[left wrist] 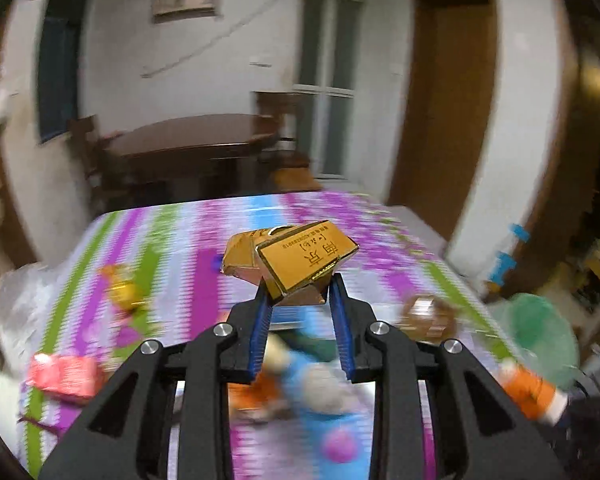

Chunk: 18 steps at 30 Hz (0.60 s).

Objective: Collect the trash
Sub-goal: 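Carry both items to the green bin and open both tools to drop them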

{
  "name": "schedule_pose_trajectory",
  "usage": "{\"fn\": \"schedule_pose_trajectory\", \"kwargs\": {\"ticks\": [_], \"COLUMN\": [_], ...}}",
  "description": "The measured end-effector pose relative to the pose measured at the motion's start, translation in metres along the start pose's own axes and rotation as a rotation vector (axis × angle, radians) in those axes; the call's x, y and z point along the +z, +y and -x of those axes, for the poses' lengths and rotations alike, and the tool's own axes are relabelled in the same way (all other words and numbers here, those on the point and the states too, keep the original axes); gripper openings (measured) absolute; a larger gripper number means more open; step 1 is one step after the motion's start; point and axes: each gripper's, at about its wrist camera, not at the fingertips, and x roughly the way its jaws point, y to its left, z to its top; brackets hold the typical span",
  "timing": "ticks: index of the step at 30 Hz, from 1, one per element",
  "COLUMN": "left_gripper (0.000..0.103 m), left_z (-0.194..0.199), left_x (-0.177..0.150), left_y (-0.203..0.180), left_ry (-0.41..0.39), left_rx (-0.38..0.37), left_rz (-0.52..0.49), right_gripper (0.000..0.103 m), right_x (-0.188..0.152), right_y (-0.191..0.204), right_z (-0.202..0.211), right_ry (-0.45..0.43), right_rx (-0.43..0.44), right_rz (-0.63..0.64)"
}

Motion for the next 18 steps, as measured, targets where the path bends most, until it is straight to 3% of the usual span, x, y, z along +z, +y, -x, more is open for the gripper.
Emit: {"fn": "schedule_pose_trajectory", "kwargs": {"ticks": [8, 11, 14, 18], "left_gripper": [0.028, 0.028, 0.028, 0.028], "left_z": [-0.029, -0.046, -0.055, -0.076], "left_x": [0.008, 0.008, 0.003, -0.005], "left_y": [-0.127, -0.183, -0.225, -0.285], "left_ry": [0.041, 0.091, 0.120, 0.216], "left_rx": [-0.295, -0.429, -0.523, -0.660], "left_rz": [-0.164, -0.211, -0.262, -0.321], "right_gripper": [0.008, 0.008, 0.008, 0.008], "right_x": [0.024, 0.029, 0.032, 0.035], "right_y": [-0.075, -0.110, -0.143, -0.177], "right_z": [0.107, 0.143, 0.171, 0.194], "right_ry": [-0.099, -0.090, -0.063, 0.008], "right_rx": [-0.368, -0.505, -0.600, -0.685], "right_rz": [-0.067, -0.118, -0.163, -0.207]}}
